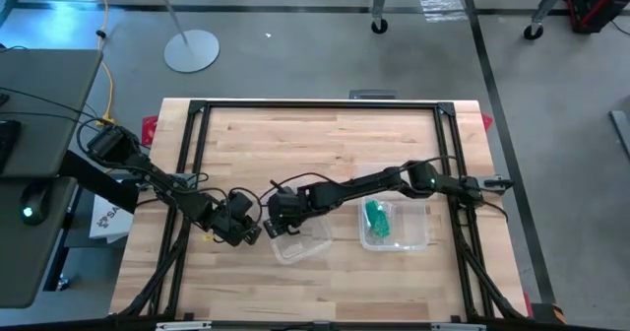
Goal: Roll bandage
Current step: Close the transparent bin
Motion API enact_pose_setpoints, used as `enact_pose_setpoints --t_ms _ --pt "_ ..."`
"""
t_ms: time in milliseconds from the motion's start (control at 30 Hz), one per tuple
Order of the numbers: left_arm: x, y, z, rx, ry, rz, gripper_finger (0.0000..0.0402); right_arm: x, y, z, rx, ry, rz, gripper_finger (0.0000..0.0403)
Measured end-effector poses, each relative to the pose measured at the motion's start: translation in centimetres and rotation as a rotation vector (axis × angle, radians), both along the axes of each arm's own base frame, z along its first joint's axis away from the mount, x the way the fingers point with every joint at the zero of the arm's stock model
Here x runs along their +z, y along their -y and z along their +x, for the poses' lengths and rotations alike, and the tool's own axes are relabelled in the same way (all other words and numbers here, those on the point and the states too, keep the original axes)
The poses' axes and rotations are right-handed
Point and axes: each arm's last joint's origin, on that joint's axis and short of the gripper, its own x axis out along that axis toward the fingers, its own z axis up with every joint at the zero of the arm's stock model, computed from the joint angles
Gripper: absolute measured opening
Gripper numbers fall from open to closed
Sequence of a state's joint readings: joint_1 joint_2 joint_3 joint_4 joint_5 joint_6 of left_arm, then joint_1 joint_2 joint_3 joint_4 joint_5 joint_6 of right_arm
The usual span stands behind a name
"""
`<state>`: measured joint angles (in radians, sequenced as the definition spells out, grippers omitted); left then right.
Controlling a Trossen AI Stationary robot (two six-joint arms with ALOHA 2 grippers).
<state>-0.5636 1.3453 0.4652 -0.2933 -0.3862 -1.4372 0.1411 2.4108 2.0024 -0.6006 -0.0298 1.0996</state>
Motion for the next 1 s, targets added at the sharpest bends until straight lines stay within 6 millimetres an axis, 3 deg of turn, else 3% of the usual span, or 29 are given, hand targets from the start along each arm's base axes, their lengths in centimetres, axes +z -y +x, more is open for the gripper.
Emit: enact_pose_setpoints --t_ms 400,667,1000 --pt "-0.1 0.0 -0.2 -0.037 -0.034 0.023 0.0 -2.0 -0.3 0.8 0.015 0.035 -0.031 0.024" --pt "-0.3 0.5 -1.2 -0.112 -0.093 0.073 0.0 -4.2 -0.4 2.4 0.108 0.148 0.101 0.024" --pt "0.0 0.8 -1.9 -0.108 -0.093 0.058 0.0 -3.4 -0.9 2.5 0.209 0.215 0.056 0.0239"
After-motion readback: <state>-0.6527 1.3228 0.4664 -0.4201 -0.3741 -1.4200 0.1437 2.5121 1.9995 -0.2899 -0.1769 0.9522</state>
